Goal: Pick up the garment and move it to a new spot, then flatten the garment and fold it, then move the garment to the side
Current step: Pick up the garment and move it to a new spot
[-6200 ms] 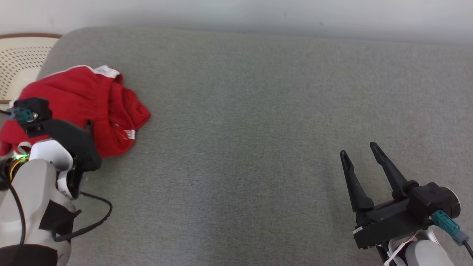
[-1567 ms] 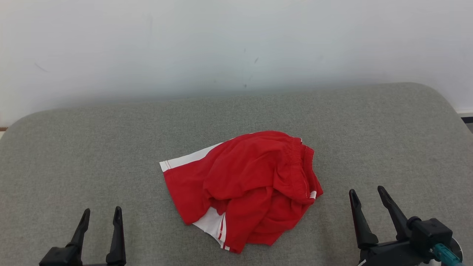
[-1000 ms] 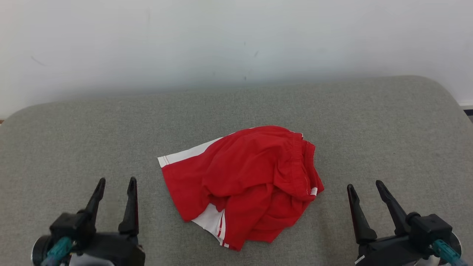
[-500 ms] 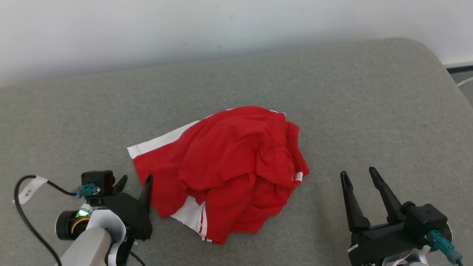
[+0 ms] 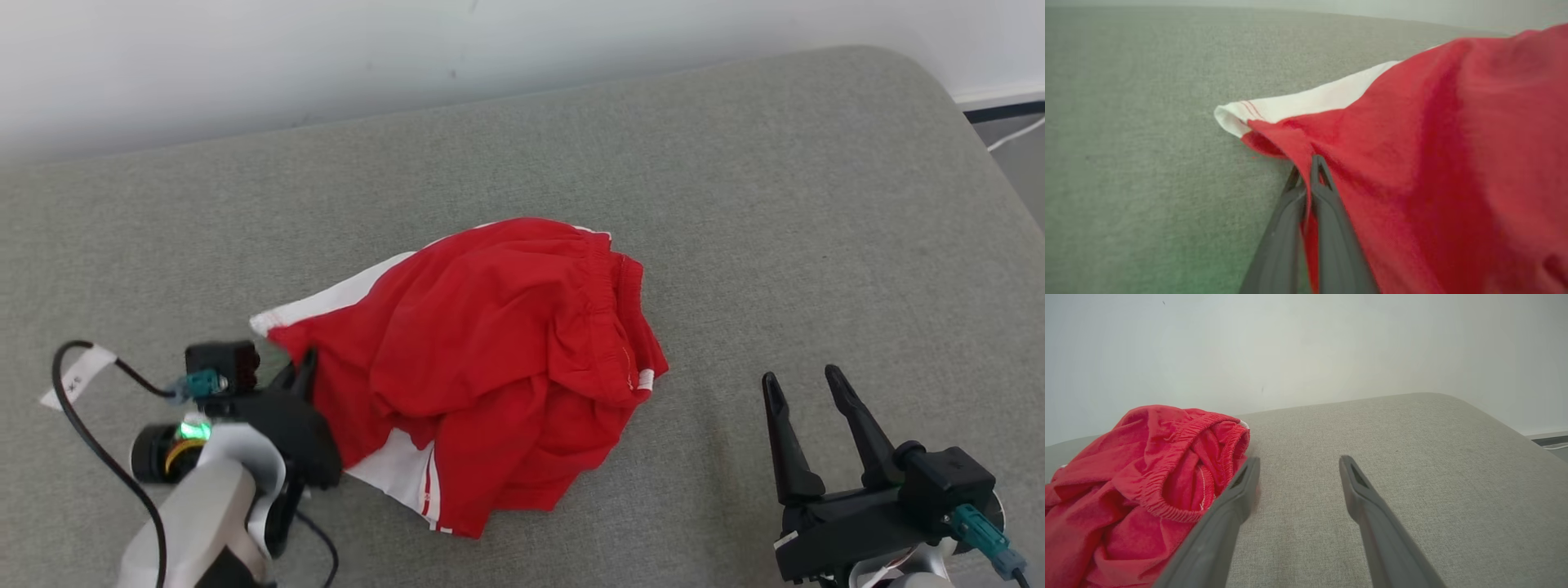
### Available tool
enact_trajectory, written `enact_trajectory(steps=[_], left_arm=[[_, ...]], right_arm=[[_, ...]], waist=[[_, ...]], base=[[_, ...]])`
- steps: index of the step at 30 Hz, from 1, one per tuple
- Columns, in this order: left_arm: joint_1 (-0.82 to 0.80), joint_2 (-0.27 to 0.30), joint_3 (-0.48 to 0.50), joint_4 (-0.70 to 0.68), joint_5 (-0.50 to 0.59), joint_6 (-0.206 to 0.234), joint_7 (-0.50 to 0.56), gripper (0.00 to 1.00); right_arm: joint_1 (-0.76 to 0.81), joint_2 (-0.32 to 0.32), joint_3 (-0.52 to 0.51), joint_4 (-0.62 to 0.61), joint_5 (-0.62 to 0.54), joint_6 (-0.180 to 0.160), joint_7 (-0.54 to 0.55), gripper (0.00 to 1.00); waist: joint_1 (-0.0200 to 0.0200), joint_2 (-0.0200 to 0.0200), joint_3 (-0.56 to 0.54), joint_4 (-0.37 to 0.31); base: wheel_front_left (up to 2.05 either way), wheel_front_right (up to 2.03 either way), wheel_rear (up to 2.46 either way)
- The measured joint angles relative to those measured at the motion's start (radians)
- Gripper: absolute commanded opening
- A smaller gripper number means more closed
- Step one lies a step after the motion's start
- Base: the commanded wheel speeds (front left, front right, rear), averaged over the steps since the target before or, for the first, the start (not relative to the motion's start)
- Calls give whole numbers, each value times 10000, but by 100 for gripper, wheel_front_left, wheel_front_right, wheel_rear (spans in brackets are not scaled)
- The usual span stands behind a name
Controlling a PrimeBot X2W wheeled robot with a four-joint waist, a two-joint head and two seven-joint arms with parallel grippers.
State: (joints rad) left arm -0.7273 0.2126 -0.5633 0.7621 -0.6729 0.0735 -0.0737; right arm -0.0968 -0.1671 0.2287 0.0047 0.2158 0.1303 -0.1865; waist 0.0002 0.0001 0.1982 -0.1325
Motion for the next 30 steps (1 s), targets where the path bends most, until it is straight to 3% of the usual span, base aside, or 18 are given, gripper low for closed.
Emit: enact_trajectory(steps=[9, 20, 25, 30], left_arm=[[-1232, 800, -142, -2355, 1037, 418, -729, 0], [-2525, 2514, 336, -6364, 1939, 1465, 681, 0], [-3263, 3465, 953, -7035, 2201, 1837, 1396, 0], [-3870, 4280, 1442, -6857, 2236, 1824, 1845, 0]], right_arm=[[73, 94, -171, 25, -31, 0, 0, 100], [263, 259, -307, 6, -56, 0, -46, 100], [290, 259, -290, -29, -56, 0, -61, 100], [287, 205, -253, -67, -56, 0, -36, 100]], waist=[[0, 0, -314, 351], [-2, 0, -597, 816], [-2, -1, -622, 1141], [-2, -1, -623, 1523]], base=[[0, 0, 0], [0, 0, 0], [0, 0, 0], [0, 0, 0]])
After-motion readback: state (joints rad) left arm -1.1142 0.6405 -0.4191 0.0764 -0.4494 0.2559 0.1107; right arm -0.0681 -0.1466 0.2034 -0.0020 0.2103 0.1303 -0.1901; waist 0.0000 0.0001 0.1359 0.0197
